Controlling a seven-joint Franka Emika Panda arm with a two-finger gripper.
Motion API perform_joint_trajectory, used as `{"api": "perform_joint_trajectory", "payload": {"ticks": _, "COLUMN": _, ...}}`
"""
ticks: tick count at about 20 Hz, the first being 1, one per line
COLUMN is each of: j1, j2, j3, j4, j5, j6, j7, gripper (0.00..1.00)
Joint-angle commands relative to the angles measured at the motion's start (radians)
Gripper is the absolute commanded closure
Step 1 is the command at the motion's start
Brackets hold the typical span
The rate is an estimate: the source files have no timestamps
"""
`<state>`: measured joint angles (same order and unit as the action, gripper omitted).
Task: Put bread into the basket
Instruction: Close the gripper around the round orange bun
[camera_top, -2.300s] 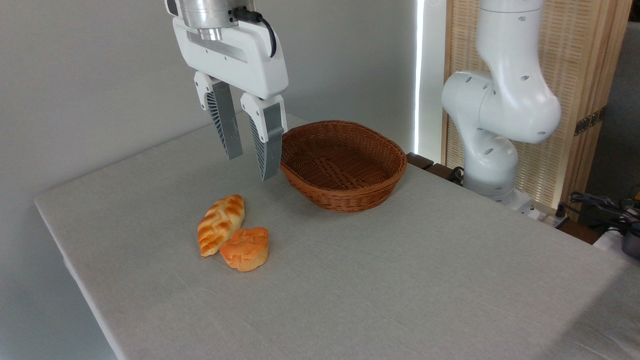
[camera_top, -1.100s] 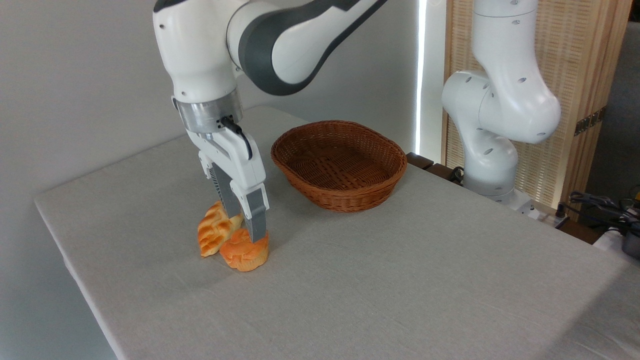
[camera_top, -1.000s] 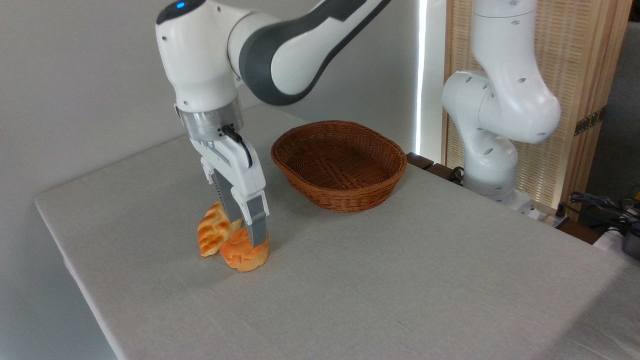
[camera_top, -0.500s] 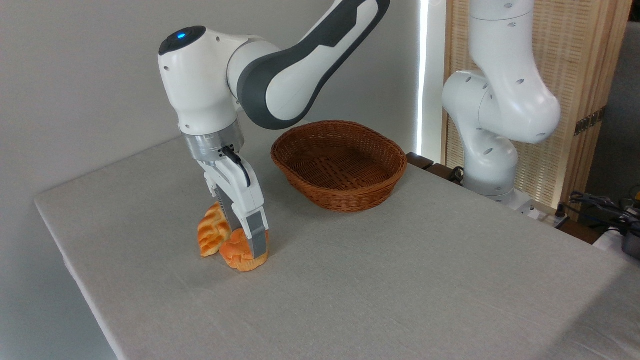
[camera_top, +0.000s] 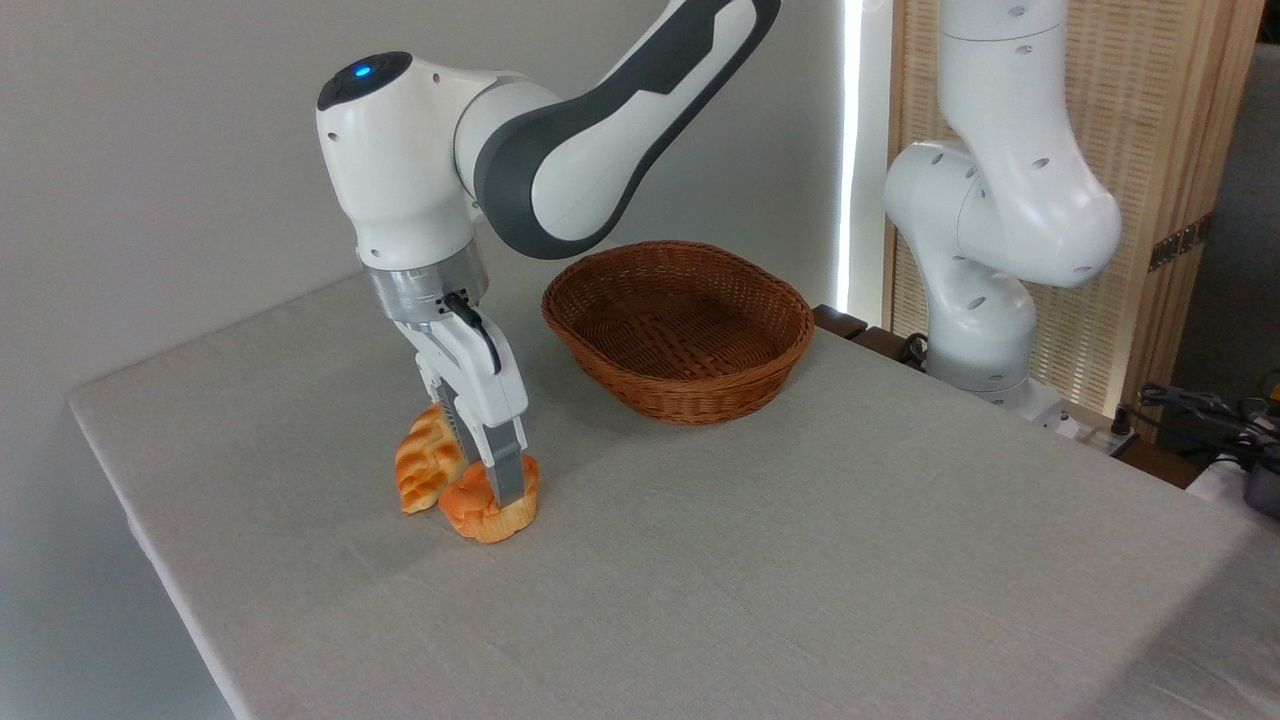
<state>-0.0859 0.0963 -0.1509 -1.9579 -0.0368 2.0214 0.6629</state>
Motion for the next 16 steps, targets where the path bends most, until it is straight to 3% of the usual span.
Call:
{"api": "perform_joint_trajectory", "payload": {"ticks": 1, "j1": -0.002, "j2": -0.007, "j3": 0.002, "j4": -0.010, "j5": 0.009, "j6": 0.019, "j7": 0.020, "gripper": 0.64}}
{"api": "perform_joint_trajectory", "payload": {"ticks": 13, "j1": -0.002, "j2": -0.020, "j3": 0.005, "j4": 0.005, "j5": 0.009, "j6": 0.007, "j7": 0.012, "gripper": 0.63}}
{"api": "perform_joint_trajectory", "payload": {"ticks": 16, "j1": -0.002, "j2": -0.039, "j3": 0.007, "j4": 0.068, "j5": -0.001, "j6": -0.097, "j7": 0.010, "gripper": 0.63}}
